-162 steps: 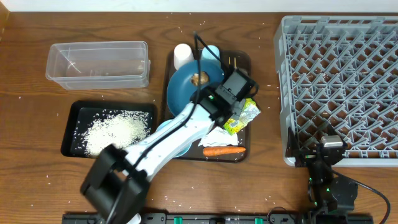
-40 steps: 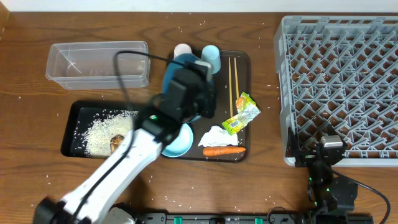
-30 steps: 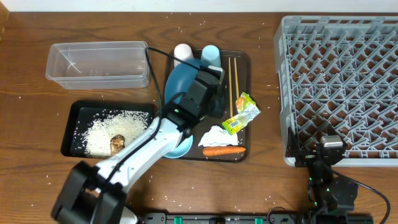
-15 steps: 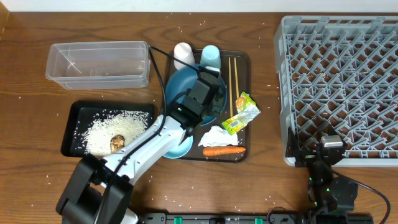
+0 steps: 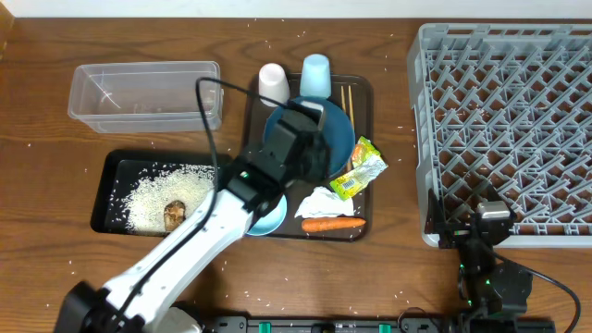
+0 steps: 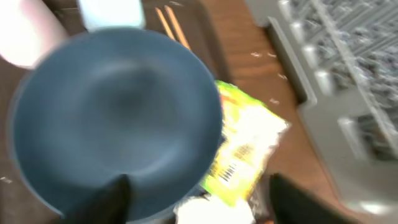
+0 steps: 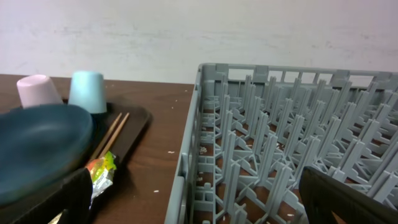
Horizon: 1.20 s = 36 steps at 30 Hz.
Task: Sort waste into correct bins and load items into the dishwasher rack
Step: 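Carry the blue plate back and lower it onto the brown tray, then release the plate and move the left gripper down to the carrot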
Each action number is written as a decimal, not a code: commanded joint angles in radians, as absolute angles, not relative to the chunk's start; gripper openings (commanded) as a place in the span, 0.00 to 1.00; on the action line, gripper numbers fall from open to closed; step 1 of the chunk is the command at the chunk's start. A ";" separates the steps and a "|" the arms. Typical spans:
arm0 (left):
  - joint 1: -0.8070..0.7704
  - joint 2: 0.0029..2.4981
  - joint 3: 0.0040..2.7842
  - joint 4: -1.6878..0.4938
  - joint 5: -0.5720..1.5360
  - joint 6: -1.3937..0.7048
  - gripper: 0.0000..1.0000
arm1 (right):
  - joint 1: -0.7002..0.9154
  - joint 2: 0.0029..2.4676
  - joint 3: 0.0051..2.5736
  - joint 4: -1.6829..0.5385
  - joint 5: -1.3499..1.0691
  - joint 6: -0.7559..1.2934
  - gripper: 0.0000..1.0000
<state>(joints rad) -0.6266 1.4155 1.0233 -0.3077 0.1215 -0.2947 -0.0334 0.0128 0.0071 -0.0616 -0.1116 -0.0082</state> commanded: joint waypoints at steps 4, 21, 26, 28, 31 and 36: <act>-0.628 1.374 1.031 -0.373 0.492 -0.316 1.00 | -0.019 0.010 0.006 -0.065 -0.109 -0.009 0.99; -0.771 1.390 1.031 -0.684 0.107 -1.158 0.99 | -0.019 0.010 0.006 -0.065 -0.109 -0.009 0.99; -0.859 1.417 1.031 -0.664 0.060 -1.354 0.99 | -0.019 0.010 0.006 -0.065 -0.109 -0.009 0.99; -0.884 1.436 1.031 -0.665 0.032 -1.441 1.00 | -0.019 0.010 0.006 -0.065 -0.109 -0.009 0.99; -0.904 1.475 1.031 -0.657 0.029 -1.556 1.00 | -0.019 0.010 0.006 -0.065 -0.109 -0.009 0.99; -0.902 1.550 1.031 -0.632 0.033 -1.682 1.00 | -0.019 0.010 0.006 -0.065 -0.109 -0.009 0.99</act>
